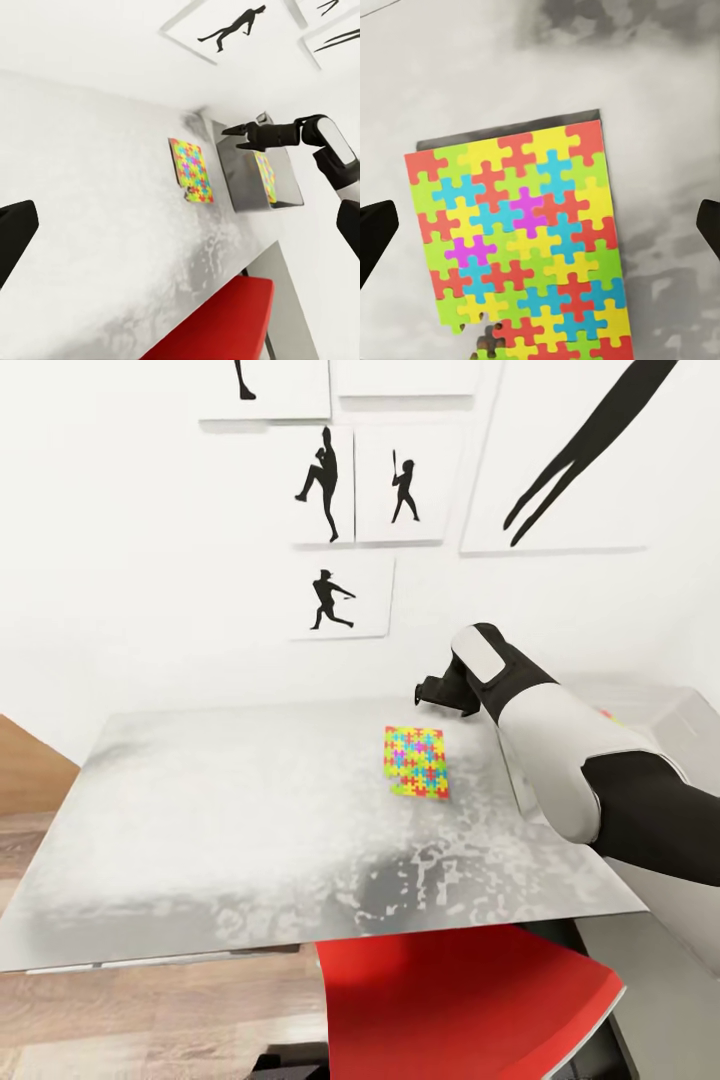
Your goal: Put all the toys in the child's room - the three board games (two on the bed and one on the table), the two jigsaw puzzles on the table, and the tennis ball on the table - inside the toy box on the table in the child's room.
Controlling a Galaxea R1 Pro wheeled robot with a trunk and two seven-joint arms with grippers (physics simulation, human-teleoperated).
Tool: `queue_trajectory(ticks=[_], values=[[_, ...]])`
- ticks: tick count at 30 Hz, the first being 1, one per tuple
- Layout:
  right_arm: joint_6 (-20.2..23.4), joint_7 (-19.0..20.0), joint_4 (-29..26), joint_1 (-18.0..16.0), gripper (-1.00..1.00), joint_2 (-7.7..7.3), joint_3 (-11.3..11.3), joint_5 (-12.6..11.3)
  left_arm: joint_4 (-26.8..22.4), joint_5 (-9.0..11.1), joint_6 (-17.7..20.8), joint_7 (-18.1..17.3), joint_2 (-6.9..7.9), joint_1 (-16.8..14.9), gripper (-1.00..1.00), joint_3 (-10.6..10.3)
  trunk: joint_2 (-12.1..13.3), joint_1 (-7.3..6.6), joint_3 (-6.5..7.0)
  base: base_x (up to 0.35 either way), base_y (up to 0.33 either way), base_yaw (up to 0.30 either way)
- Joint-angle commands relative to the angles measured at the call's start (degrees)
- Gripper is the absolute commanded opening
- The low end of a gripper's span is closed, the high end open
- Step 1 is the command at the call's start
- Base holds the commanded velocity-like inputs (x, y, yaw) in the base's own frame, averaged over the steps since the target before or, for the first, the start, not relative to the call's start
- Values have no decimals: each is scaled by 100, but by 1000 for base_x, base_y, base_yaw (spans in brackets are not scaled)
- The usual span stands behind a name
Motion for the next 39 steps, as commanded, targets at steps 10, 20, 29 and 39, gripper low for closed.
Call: queue_trajectory(ticks=[10, 20, 29, 39], values=[[2, -41, -18, 6, 100, -3, 39, -62, -909, 69, 67, -26, -142, -11, 100, -88, -11, 3, -104, 0, 0, 0], [1, -40, -30, 6, 100, 5, 33, -62, -2404, 417, 67, -26, -468, -11, 100, -164, -11, 3, -198, 0, 0, 0], [1, -41, -40, 2, 100, 19, 27, -62, -2945, 1284, 67, -26, -490, -11, 100, -167, -11, 3, -283, 0, 0, 0], [1, -40, -50, 2, 100, 23, 24, -70, -3037, 1520, 67, 2, -838, -11, 100, -158, -11, 3, -378, 0, 0, 0]])
